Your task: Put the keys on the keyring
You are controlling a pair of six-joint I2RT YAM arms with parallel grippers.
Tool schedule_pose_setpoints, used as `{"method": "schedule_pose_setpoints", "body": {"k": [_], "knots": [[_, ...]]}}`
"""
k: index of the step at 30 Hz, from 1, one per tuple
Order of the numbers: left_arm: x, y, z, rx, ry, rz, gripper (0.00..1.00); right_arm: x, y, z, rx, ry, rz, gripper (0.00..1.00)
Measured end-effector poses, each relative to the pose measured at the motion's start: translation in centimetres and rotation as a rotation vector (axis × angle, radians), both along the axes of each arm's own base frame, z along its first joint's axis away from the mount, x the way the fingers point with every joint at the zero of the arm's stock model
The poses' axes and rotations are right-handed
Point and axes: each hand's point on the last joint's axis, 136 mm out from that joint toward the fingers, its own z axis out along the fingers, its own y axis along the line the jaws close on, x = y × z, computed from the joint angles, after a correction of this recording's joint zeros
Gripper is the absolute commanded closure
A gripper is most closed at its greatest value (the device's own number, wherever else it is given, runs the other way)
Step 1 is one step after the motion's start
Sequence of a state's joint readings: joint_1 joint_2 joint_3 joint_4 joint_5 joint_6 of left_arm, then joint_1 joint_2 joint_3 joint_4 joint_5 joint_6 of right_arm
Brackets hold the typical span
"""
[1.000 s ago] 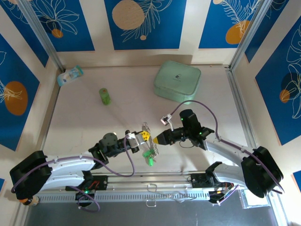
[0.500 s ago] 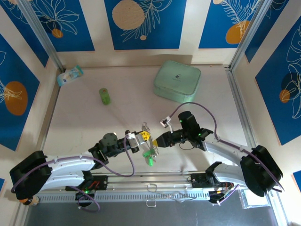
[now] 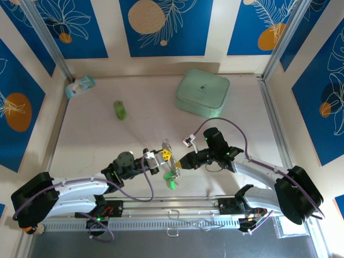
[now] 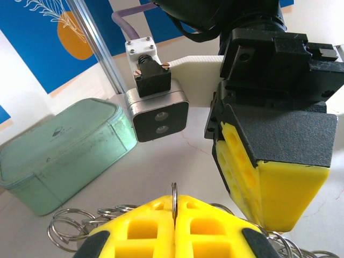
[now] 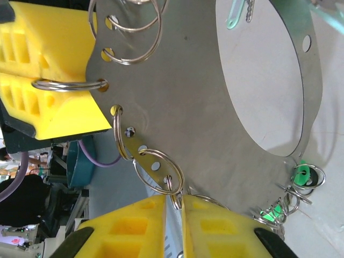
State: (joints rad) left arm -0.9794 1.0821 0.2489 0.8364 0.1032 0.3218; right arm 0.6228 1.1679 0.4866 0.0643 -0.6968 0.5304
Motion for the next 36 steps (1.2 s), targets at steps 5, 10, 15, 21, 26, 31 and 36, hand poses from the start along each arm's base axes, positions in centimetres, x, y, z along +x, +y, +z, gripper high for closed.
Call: {"method": "schedule_pose_setpoints", "body": {"k": [5, 10, 15, 21, 26, 31, 36], "knots": [[0.0, 0.0, 0.0, 0.000, 0.000, 0.000, 1.00, -0.2, 0.1, 0.0, 0.000, 0.008, 0.006, 0.73], [0.0, 0.0, -0.2, 0.006, 0.004, 0.000, 1.00, 0.2, 0.0, 0.7, 0.021, 0.004, -0.019, 0.66], [0.0, 0.0, -0.2, 0.005, 0.012, 0.003, 1.00, 0.8, -0.5, 1.7, 0.023, -0.063, -0.059, 0.64], [0.3, 0.4, -0.4, 0.004, 0.068, 0.033, 1.00, 0.3, -0.6, 1.4, -0.074, -0.255, -0.079, 0.59], [0.4, 0.6, -0.3, -0.002, 0.097, 0.046, 1.00, 0.9, -0.8, 2.9, -0.113, -0.543, -0.107, 0.55], [0.3, 0.7, -0.3, -0.001, 0.101, 0.048, 1.00, 3.4, -2.1, 4.8, -0.102, -0.627, -0.204, 0.55], [0.3, 0.7, -0.3, -0.002, 0.101, 0.048, 1.00, 3.6, -2.2, 4.8, -0.076, -0.431, -0.230, 0.55]]}}
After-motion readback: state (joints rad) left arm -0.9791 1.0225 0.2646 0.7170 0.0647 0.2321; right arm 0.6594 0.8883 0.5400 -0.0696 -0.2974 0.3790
